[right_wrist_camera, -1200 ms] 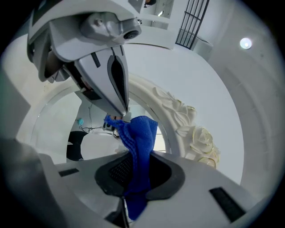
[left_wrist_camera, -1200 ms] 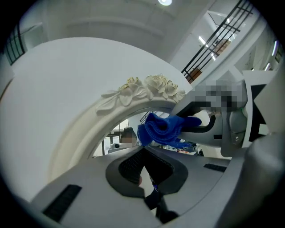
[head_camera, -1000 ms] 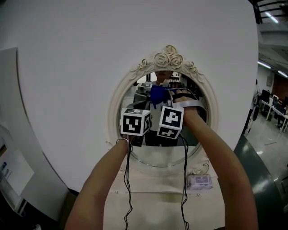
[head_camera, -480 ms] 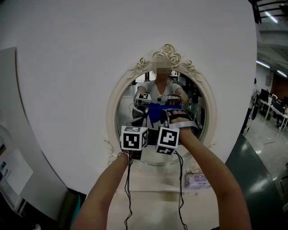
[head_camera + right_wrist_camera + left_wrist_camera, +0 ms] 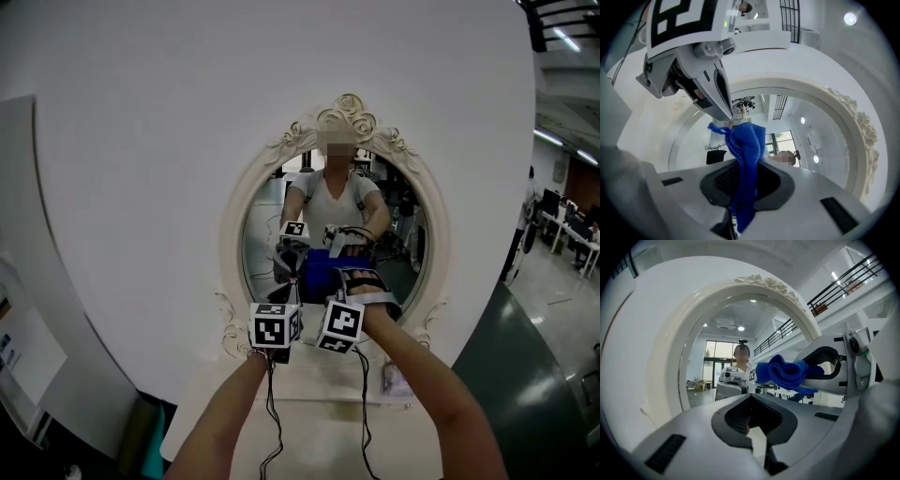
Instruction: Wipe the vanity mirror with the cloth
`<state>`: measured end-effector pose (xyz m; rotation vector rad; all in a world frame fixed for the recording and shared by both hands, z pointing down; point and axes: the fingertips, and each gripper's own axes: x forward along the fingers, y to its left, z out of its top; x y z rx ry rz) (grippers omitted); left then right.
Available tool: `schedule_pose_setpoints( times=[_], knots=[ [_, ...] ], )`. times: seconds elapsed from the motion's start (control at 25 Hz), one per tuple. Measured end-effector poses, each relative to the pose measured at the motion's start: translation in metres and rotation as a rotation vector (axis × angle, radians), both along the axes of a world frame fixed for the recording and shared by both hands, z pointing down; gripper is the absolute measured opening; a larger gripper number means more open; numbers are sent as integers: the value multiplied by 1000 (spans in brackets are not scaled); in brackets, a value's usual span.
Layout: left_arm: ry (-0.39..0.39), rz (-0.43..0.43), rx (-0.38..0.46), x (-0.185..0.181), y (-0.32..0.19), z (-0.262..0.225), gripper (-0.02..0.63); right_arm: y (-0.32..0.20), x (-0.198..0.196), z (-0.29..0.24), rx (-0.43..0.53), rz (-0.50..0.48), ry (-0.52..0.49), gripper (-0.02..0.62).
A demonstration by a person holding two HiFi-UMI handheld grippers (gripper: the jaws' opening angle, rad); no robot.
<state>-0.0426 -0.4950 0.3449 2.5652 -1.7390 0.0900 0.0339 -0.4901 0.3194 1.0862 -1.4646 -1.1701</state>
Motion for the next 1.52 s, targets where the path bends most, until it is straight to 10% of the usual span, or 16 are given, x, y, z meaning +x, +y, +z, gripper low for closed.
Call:
schedule_pose_setpoints(
  times=[1.52],
  knots=[
    [31,-40,-324,-7,47,218,3,16,-3,279,-496,36,-2,66]
  ],
)
